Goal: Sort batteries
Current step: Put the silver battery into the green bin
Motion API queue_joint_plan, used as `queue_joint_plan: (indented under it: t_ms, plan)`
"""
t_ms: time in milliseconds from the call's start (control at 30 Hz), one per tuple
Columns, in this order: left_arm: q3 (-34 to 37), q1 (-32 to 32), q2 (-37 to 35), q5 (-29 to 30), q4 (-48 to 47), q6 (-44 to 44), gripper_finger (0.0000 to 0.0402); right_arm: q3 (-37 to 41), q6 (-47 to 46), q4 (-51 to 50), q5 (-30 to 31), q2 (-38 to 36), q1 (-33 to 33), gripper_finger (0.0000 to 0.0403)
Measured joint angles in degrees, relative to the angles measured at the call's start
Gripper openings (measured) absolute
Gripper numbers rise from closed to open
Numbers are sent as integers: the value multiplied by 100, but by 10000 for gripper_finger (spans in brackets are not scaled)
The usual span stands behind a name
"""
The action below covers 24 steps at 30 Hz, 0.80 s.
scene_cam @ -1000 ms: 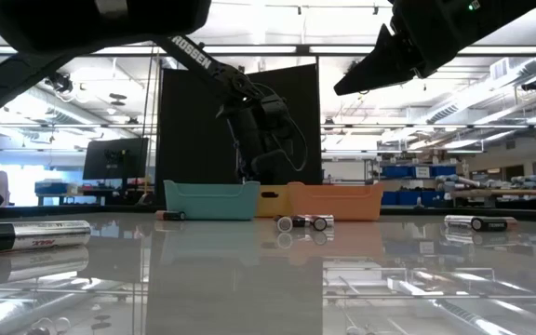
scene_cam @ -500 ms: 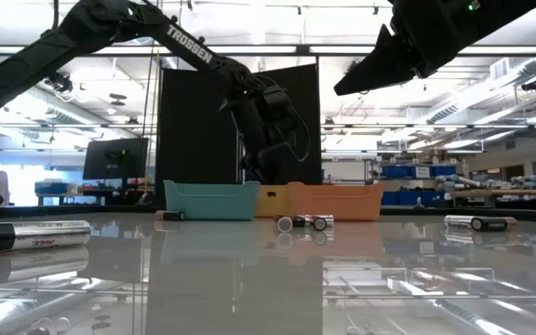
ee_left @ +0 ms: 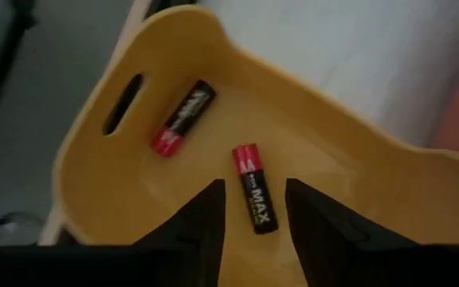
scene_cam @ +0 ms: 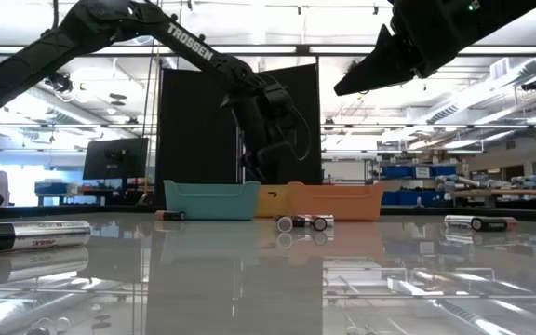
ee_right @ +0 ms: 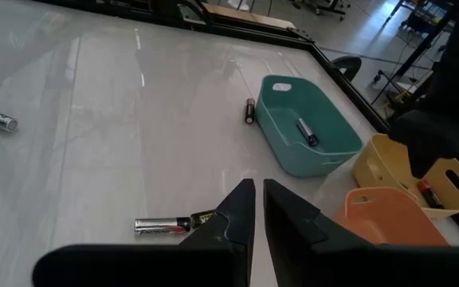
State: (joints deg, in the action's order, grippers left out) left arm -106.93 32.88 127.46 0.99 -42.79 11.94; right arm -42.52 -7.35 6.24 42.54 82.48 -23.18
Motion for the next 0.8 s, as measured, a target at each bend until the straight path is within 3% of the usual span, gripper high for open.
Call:
queue_joint_plan:
  t_ms: [133,300,367,533,800]
  plan:
    - [-81,-49,-139,478,-56,214,112,0,2,-35,0,0,0,40]
    - [139,-188,-867,527,506,283,24,0,44,-46,0,0,0,32]
    - [435,-231,-1228,505,914,267,10,0,76,-44,-2,0,0,26]
    - [1789,-379,-2391,457,2173,262,12,0,155,-52,-2,2,34,12]
    - [4950,-791,-4542,44,4622,59,7,0,-13,-35,-128,0,203,16]
